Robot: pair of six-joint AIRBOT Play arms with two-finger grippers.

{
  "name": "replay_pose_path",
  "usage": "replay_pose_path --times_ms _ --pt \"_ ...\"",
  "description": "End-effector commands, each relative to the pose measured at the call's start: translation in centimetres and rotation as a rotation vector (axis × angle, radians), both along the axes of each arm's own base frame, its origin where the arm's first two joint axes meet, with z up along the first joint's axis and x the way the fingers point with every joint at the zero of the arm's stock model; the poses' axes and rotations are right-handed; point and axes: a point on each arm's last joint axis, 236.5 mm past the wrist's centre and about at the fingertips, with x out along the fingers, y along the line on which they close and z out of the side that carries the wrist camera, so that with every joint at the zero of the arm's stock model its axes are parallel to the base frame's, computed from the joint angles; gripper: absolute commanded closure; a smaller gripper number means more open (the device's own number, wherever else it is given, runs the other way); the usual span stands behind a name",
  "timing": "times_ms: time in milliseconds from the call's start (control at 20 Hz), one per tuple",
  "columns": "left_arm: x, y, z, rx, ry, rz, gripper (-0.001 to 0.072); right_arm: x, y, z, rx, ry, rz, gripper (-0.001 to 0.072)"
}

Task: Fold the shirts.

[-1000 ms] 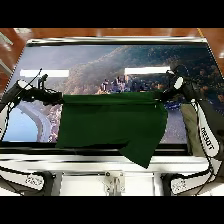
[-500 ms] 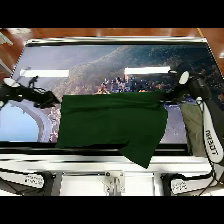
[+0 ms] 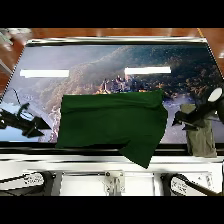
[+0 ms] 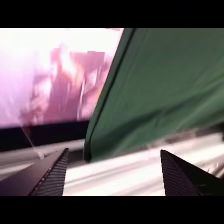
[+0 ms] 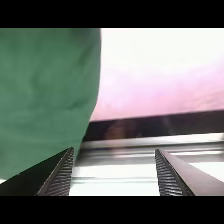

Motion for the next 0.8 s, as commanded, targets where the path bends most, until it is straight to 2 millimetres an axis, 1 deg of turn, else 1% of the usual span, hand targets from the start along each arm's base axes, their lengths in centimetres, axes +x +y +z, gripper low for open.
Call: replay_pose_path --times_ms 0,100,200,350,550,650,700,750 --pt "-4.7 -2.3 -2.6 -0.055 0.077 -0.007 -0.0013 -2.6 2.5 -1.6 0.114 0.027 -0.039 0.0072" --pt "-5.5 -3.4 -3.1 -0.086 0.084 -0.002 -0.0013 -2.0 2.6 -1.7 0.118 0.001 -0.051 0.0072" --pt "-5.6 -4.5 -3.3 -0.126 0.069 0.014 -0.0013 -1.4 2.6 -1.8 0.117 -0.021 -0.061 0.0072" --pt "-5.3 -4.9 -4.0 -0.127 0.051 0.056 -0.0013 -1.1 2.6 -1.8 0.114 -0.032 -0.064 0.0072" --pt "-5.1 -5.5 -4.2 -0.148 0.043 0.081 -0.0007 -1.1 2.5 -1.9 0.113 -0.034 -0.064 0.0072" --pt "-5.1 -5.8 -4.5 -0.143 0.041 0.079 0.0133 -1.1 2.6 -1.9 0.113 -0.033 -0.065 0.0072" --pt "-5.0 -5.9 -4.7 -0.136 0.038 0.076 0.014 -1.1 2.6 -1.9 0.113 -0.033 -0.065 0.0072" --pt "-4.9 -6.1 -4.8 -0.129 0.032 0.07 0.0253 -1.1 2.6 -1.8 0.114 -0.033 -0.065 0.0073"
